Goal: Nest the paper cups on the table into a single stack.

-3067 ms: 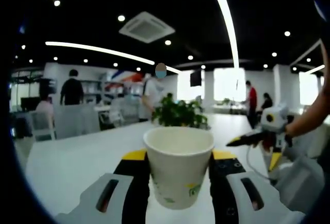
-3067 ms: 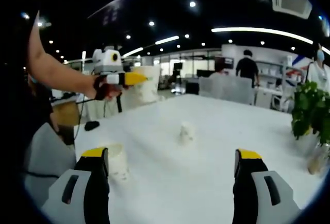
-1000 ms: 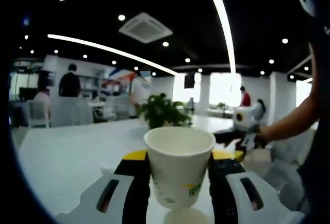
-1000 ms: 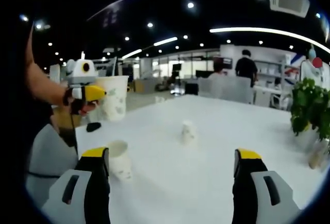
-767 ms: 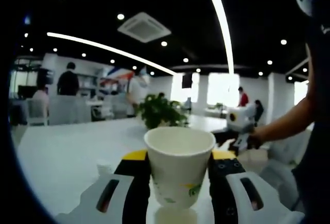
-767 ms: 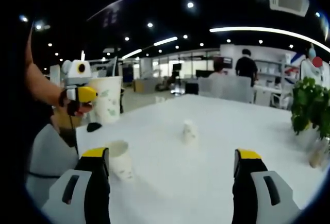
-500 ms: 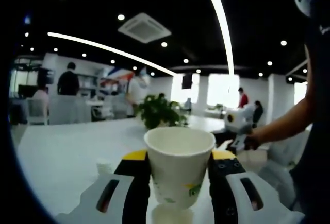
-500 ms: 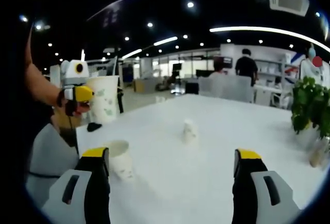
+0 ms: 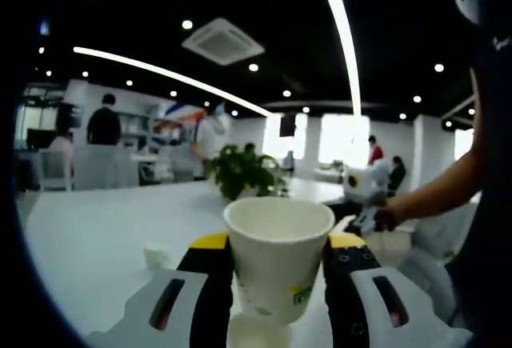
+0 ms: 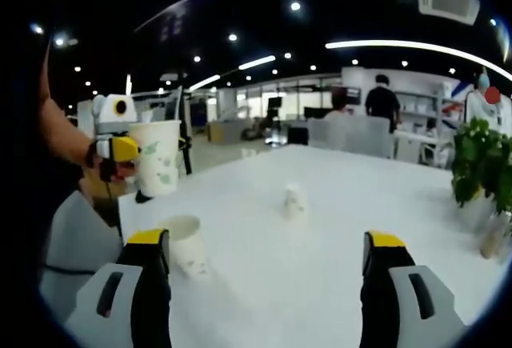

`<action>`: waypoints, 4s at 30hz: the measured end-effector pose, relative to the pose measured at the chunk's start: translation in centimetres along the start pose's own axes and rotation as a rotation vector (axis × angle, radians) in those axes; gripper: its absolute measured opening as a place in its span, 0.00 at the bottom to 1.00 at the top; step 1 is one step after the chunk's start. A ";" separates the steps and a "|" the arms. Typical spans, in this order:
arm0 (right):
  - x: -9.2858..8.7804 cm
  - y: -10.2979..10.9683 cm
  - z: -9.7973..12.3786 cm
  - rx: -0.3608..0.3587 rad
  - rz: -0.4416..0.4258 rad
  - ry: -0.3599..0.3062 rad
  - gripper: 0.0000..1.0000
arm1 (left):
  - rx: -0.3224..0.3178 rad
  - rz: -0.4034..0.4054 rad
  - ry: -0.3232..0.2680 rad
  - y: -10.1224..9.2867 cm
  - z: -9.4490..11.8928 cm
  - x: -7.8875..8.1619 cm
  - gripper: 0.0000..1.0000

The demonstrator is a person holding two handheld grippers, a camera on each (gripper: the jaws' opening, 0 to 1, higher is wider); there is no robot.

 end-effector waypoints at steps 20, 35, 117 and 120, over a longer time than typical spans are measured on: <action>-0.5 0.4 -0.4 0.015 -0.008 0.021 0.99 | 0.016 -0.024 0.022 0.3 -0.3 -2.6 0.42; -0.3 0.1 0.1 0.004 0.003 0.033 0.99 | 0.038 -0.006 0.021 1.2 -0.5 -5.2 0.42; -1.3 -0.4 -2.0 0.042 0.033 0.026 1.00 | 0.367 -0.001 0.260 12.6 8.8 -7.1 0.98; -1.3 -0.5 -2.1 0.054 0.018 -0.001 1.00 | 0.377 0.011 0.260 12.9 9.7 -6.8 0.98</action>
Point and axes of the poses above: the point that each gripper's makers call its tool centre point, and the gripper's own axes: z roughly backward along the fingers, y roughly to its left, x roughly out of its top, the point moved 5 cm from there along z, roughly backward along the fingers, and after that the axes turned 6 degrees about y, right-handed, at the moved point
